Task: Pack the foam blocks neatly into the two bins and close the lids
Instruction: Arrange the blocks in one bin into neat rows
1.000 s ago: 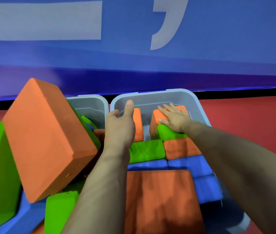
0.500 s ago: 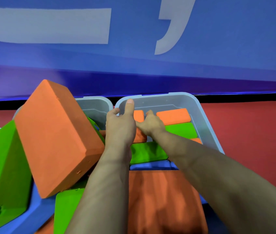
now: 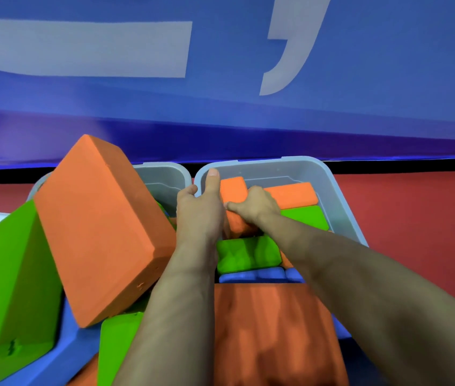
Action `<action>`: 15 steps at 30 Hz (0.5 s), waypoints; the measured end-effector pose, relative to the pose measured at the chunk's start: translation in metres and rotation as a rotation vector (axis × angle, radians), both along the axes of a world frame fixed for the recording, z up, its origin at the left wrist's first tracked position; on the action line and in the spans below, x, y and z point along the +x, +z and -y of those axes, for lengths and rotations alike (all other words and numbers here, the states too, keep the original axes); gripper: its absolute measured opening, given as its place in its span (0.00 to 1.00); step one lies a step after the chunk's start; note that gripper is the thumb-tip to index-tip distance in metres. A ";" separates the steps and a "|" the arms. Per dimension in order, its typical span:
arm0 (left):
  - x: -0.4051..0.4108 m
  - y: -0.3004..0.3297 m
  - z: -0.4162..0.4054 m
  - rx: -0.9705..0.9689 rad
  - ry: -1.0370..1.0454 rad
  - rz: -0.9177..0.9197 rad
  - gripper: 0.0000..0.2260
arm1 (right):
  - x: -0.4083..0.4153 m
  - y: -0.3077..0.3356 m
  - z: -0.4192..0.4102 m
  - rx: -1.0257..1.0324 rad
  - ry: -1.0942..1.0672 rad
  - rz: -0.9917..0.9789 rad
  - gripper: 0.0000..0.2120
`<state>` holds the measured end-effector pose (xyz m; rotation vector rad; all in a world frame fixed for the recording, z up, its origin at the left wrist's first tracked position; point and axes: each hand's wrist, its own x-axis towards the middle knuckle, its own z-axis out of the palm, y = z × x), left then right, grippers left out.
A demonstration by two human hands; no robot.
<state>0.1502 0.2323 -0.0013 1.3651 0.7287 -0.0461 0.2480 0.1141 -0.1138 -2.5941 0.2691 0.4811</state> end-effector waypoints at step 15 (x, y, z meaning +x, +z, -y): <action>-0.020 0.032 0.005 -0.240 -0.026 0.021 0.33 | -0.036 0.185 0.055 0.087 0.493 0.278 0.36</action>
